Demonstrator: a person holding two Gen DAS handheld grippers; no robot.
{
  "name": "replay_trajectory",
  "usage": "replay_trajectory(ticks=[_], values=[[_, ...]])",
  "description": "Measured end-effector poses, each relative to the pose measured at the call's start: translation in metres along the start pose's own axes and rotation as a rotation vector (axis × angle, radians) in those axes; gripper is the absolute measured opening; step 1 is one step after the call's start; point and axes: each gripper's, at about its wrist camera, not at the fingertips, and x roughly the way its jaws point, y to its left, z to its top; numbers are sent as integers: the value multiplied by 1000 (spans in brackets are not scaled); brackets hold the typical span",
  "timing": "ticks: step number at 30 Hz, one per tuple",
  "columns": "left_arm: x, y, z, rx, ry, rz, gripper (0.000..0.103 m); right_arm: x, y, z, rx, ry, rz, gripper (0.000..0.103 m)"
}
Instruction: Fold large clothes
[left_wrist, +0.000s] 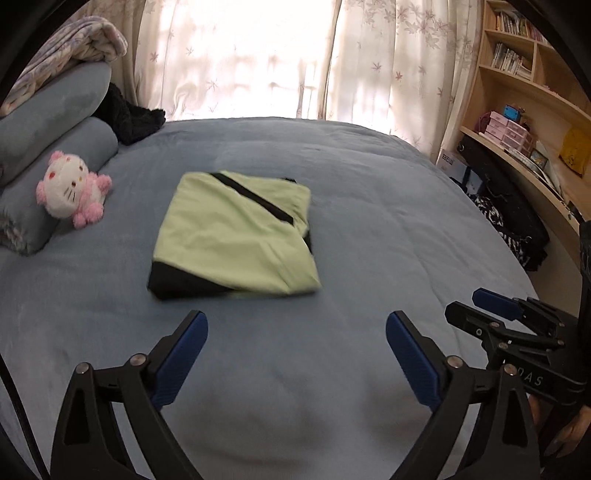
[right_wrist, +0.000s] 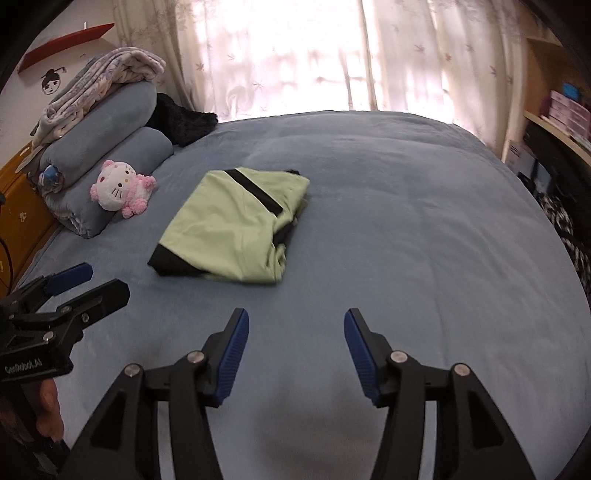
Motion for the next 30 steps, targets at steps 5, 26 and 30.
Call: replay_trajectory(ticks=[5, 26, 30], values=[[-25, -28, -47, -28, 20, 33, 97, -35, -8, -48, 31, -2, -12, 54], [-105, -101, -129, -47, -34, 184, 97, -126, -29, -131, 105, -70, -33, 67], [-111, -99, -129, -58, -31, 191, 97, -135, -30, -131, 107, -98, -30, 73]])
